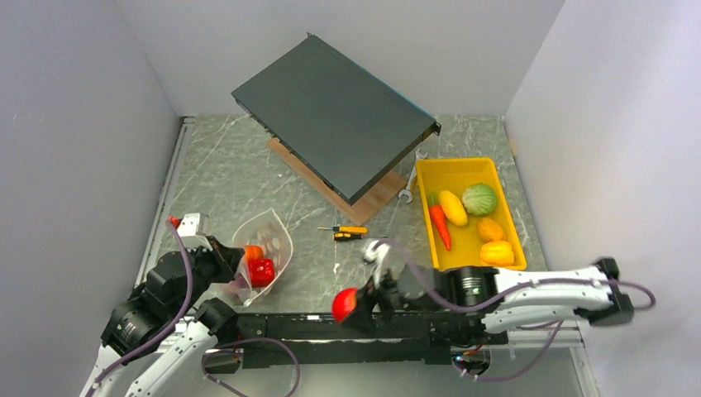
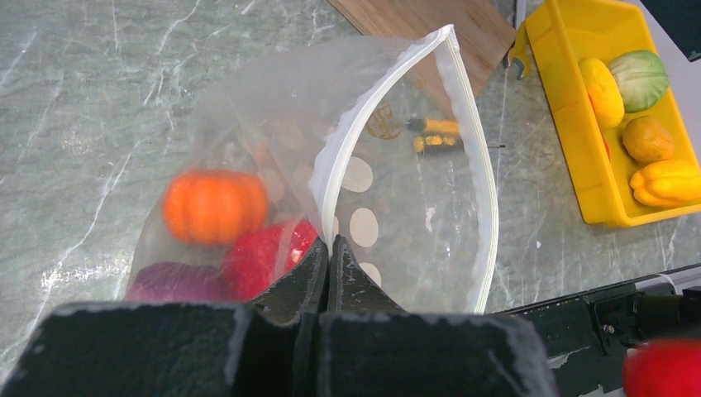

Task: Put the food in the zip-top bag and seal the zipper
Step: Place the fake vegetable in the zipper food storage bag.

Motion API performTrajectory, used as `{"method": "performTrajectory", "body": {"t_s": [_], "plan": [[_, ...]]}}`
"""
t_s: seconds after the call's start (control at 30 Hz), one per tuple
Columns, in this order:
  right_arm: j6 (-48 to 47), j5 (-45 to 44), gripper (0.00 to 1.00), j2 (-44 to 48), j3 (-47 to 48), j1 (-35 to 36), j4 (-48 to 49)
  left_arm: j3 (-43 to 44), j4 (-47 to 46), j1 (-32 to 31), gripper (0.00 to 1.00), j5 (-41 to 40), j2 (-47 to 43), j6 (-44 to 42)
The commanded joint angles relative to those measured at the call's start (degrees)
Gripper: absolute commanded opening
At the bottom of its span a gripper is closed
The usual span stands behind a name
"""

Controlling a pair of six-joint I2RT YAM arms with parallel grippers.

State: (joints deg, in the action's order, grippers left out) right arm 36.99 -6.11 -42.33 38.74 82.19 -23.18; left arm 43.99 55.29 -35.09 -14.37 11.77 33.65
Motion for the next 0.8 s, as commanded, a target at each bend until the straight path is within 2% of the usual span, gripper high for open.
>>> {"method": "performTrajectory", "body": {"t_s": [0.0, 0.13, 0.2, 0.27, 0.4, 0.57, 0.67, 0.77], "plan": [[-10.5, -12.1, 0.00, -15.5, 13.9, 13.1, 10.6, 0.1, -2.0, -0.1, 0.00, -0.3, 0.6, -0.1], [-16.6, -13.7, 0.00, -32.2, 28.2, 14.0, 9.5, 0.2, -1.8, -0.2, 0.00, -0.3, 1.3, -0.1], [-18.7, -19.8, 0.00, -38.5, 34.7, 14.0, 7.2, 0.3, -1.7, -0.1, 0.00, -0.3, 1.6, -0.1], [-20.2, -25.7, 0.07, -44.7, 41.4, 13.8, 3.8, 0.3, -1.7, -0.2, 0.00, -0.4, 1.6, 0.1], [-24.4, -35.0, 0.15, -54.2, 52.5, 13.2, -1.1, 0.2, -1.7, -0.2, 0.00, -0.5, 0.7, 0.1], [-24.1, -35.4, 0.22, -57.7, 56.3, 9.4, -2.0, 0.2, -1.7, -0.2, 0.00, -0.7, -0.6, 0.2], [-23.0, -30.7, 0.26, -56.5, 54.4, 5.8, 0.7, 0.2, -1.7, -0.2, 0.00, -0.9, -0.9, 0.3], [-21.9, -25.4, 0.34, -55.8, 53.2, 2.2, 3.2, 0.2, -1.6, -0.2, 0.00, -0.9, -0.9, 0.3]]}}
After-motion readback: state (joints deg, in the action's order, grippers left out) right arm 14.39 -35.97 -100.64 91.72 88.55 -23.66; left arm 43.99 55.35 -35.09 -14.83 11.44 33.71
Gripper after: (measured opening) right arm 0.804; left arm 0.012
